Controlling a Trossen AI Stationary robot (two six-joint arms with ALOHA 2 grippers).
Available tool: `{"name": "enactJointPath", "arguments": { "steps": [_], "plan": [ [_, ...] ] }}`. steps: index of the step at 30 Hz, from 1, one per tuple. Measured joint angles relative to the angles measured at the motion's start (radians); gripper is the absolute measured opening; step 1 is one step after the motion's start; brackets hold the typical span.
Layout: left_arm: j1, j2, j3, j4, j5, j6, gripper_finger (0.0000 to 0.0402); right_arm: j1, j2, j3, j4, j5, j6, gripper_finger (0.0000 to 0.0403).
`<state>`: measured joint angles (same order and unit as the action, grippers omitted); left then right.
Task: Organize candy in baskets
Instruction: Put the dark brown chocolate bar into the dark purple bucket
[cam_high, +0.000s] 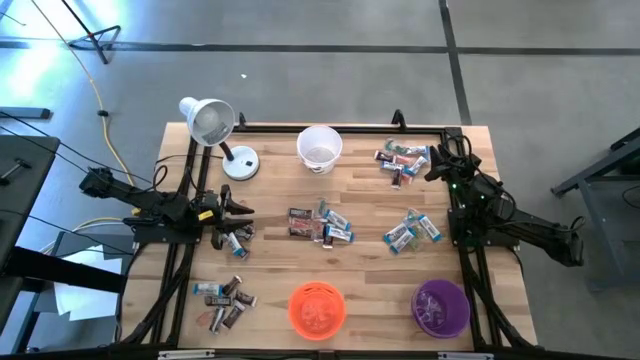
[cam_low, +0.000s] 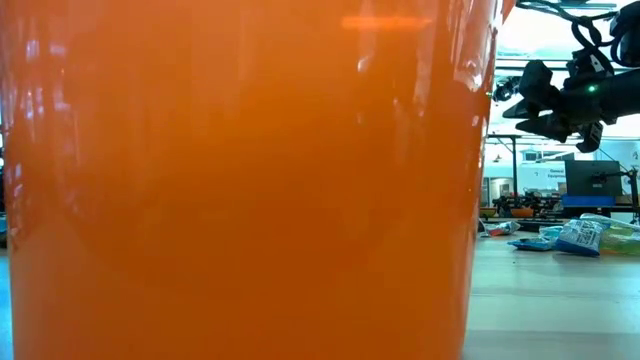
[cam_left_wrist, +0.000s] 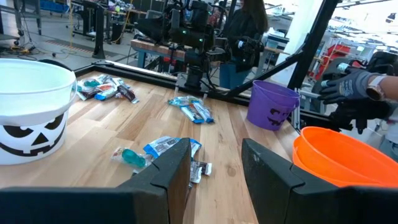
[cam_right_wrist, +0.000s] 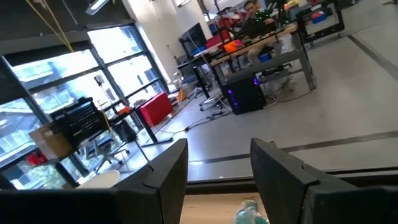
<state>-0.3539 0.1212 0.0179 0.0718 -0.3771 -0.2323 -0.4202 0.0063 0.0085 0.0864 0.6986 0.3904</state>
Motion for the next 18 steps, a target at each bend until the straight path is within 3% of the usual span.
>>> {"name": "enactJointPath", "arguments": {
  "steps": [18],
  "plan": [
    [0.000, 0.000, 0.000, 0.000, 0.000, 0.000, 0.0130, -0.001, 0.000, 0.000, -0.013, -0.008, 0.150, 0.0169]
  ]
}}
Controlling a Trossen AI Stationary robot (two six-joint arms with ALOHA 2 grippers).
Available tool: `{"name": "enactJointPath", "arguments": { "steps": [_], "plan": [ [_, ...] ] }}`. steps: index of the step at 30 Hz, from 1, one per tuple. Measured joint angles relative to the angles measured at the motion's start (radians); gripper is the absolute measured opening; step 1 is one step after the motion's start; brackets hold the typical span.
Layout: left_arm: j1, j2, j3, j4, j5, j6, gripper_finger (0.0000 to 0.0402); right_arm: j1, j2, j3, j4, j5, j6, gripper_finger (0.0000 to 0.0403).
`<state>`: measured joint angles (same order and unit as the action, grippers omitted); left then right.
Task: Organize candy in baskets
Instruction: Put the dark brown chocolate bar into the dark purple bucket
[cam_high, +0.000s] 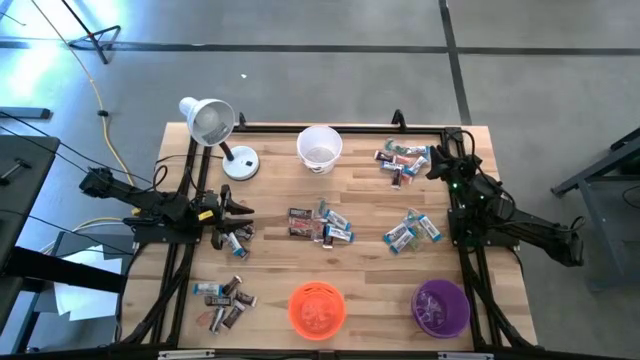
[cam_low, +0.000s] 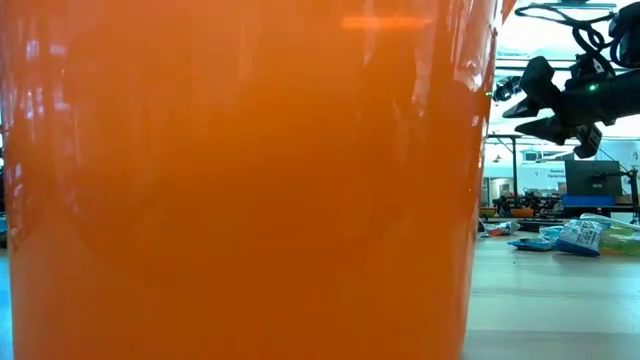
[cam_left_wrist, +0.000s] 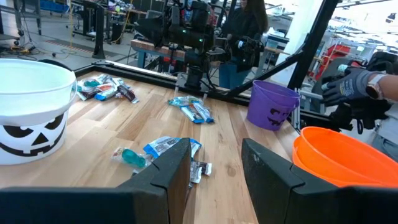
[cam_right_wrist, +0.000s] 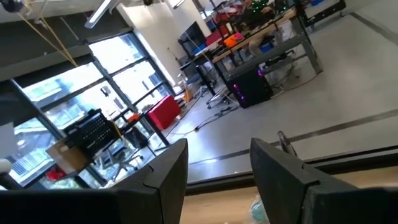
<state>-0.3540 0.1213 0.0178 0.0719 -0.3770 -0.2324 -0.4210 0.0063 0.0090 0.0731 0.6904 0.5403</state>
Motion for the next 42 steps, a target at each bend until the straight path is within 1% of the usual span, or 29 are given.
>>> {"name": "enactJointPath", "arguments": {
  "steps": [4, 8, 16, 20, 25, 30, 38, 42],
  "plan": [
    [0.000, 0.000, 0.000, 0.000, 0.000, 0.000, 0.0130, 0.000, 0.000, 0.033, -0.094, -0.045, 0.003, 0.0169],
    [0.000, 0.000, 0.000, 0.000, 0.000, 0.000, 0.0130, 0.000, 0.000, 0.096, -0.216, -0.082, 0.010, 0.0169],
    [0.000, 0.000, 0.000, 0.000, 0.000, 0.000, 0.0130, 0.000, 0.001, 0.258, -0.531, -0.128, 0.117, 0.0169],
    [0.000, 0.000, 0.000, 0.000, 0.000, 0.000, 0.0130, 0.000, 0.001, 0.338, -0.664, -0.177, 0.155, 0.0169],
    [0.000, 0.000, 0.000, 0.000, 0.000, 0.000, 0.0130, 0.000, 0.001, 0.424, -0.702, -0.260, 0.143, 0.0169],
    [0.000, 0.000, 0.000, 0.000, 0.000, 0.000, 0.0130, 0.000, 0.001, 0.473, -0.737, -0.335, 0.110, 0.0169],
    [0.000, 0.000, 0.000, 0.000, 0.000, 0.000, 0.0130, 0.000, 0.002, 0.481, -0.803, -0.435, 0.114, 0.0169],
    [0.000, 0.000, 0.000, 0.000, 0.000, 0.000, 0.0130, 0.000, 0.002, 0.481, -0.811, -0.462, 0.115, 0.0169]
  ]
}}
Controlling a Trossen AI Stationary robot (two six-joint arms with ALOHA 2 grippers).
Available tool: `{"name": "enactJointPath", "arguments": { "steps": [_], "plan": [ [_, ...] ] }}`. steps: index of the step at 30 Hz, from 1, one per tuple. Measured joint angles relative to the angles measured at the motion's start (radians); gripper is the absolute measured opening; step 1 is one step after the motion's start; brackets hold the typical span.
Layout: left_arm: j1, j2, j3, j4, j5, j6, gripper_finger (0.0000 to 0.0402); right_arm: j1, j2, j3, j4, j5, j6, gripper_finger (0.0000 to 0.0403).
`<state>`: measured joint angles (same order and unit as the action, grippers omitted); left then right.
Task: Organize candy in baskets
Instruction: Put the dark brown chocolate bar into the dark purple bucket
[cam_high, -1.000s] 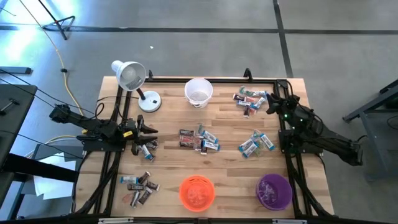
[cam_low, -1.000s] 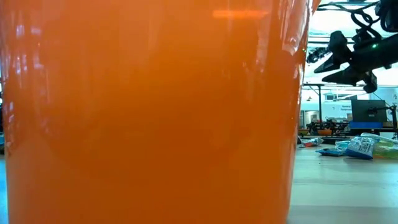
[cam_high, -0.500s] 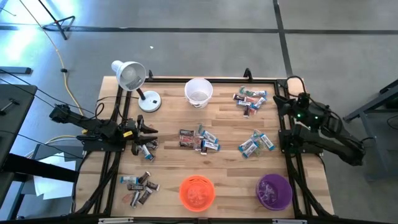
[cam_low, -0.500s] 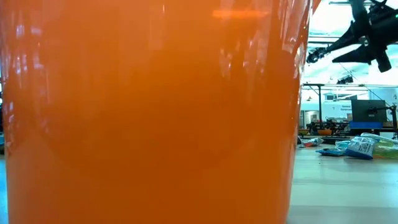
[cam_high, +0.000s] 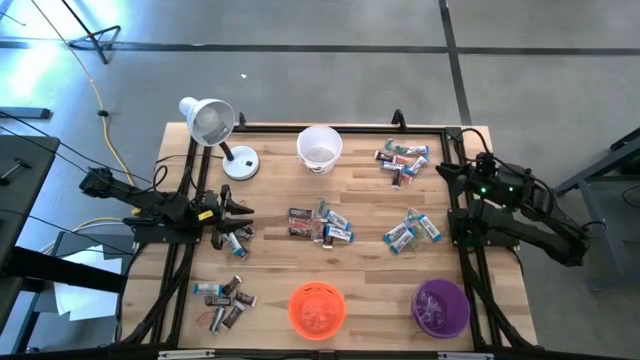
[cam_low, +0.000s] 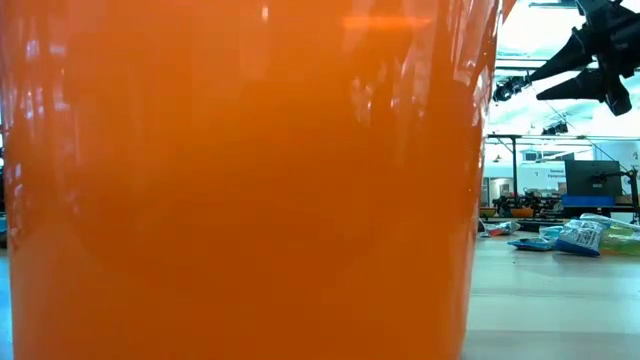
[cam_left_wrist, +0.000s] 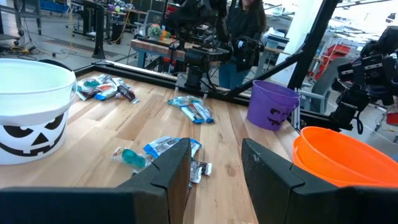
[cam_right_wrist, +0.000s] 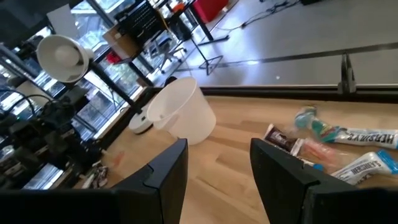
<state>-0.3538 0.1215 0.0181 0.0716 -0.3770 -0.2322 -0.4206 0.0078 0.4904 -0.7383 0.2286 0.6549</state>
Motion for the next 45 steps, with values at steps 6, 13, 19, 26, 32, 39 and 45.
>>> {"name": "enactJointPath", "arguments": {
  "steps": [6, 13, 19, 26, 32, 39, 45],
  "plan": [
    [0.000, 0.000, 0.000, 0.000, 0.000, 0.000, 0.0130, 0.000, 0.000, 0.000, 0.000, -0.001, -0.004, 0.0169],
    [0.000, 0.000, 0.000, 0.000, 0.000, 0.000, 0.0130, 0.000, 0.000, 0.000, 0.000, -0.001, -0.001, 0.0169],
    [0.000, 0.000, 0.000, 0.000, 0.000, 0.000, 0.0130, 0.000, 0.000, 0.000, 0.001, 0.016, 0.000, 0.0169],
    [0.000, 0.000, 0.000, 0.000, 0.000, 0.000, 0.0130, 0.000, 0.000, 0.000, 0.001, 0.052, 0.047, 0.0169],
    [0.000, 0.000, 0.000, 0.000, 0.000, 0.000, 0.0130, 0.000, 0.037, 0.000, 0.005, 0.051, 0.067, 0.0169],
    [0.000, 0.000, 0.000, 0.000, 0.000, 0.000, 0.0130, 0.000, 0.188, 0.043, 0.129, 0.045, 0.043, 0.0169],
    [0.000, 0.000, 0.000, 0.000, 0.000, 0.000, 0.0130, 0.000, 0.350, 0.235, 0.116, 0.052, -0.059, 0.0169]
  ]
}}
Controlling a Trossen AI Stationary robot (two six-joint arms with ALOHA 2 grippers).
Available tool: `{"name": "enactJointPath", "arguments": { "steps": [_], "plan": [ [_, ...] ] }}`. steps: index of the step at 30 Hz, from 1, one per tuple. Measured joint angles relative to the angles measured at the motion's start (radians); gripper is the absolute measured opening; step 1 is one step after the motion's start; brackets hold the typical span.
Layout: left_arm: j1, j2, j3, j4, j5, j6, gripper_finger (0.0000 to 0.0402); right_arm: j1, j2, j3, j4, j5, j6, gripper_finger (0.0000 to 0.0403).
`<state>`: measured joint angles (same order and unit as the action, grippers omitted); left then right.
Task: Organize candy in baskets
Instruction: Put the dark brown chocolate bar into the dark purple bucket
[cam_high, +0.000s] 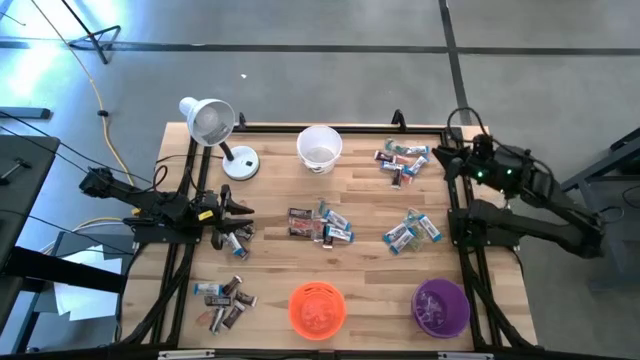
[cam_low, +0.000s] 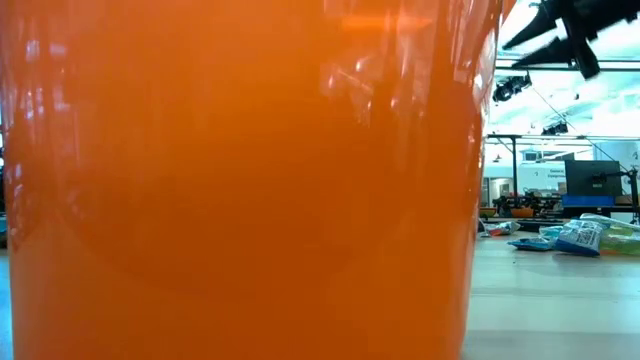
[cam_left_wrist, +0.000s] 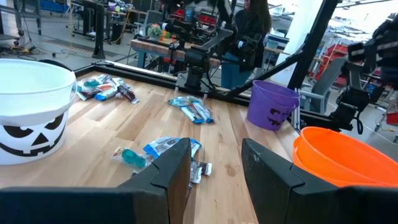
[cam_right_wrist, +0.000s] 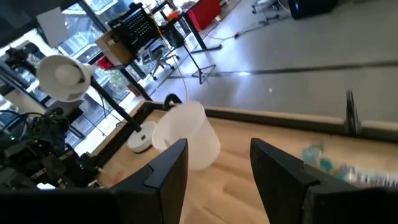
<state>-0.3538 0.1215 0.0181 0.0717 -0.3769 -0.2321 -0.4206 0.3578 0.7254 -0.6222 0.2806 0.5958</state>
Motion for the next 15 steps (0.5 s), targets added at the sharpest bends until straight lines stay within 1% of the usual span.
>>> {"name": "enactJointPath", "arguments": {
  "steps": [4, 8, 15],
  "plan": [
    [0.000, 0.000, 0.000, 0.000, -0.001, 0.000, 0.0130, 0.000, 0.084, 0.123, -0.038, 0.001, -0.026, 0.0169],
    [0.000, 0.000, 0.000, 0.000, -0.047, 0.000, 0.0130, 0.000, 0.151, 0.203, -0.088, 0.002, -0.027, 0.0169],
    [0.000, 0.000, 0.000, 0.002, -0.064, 0.013, 0.0130, 0.000, 0.242, 0.229, -0.103, 0.000, -0.017, 0.0169]
  ]
}}
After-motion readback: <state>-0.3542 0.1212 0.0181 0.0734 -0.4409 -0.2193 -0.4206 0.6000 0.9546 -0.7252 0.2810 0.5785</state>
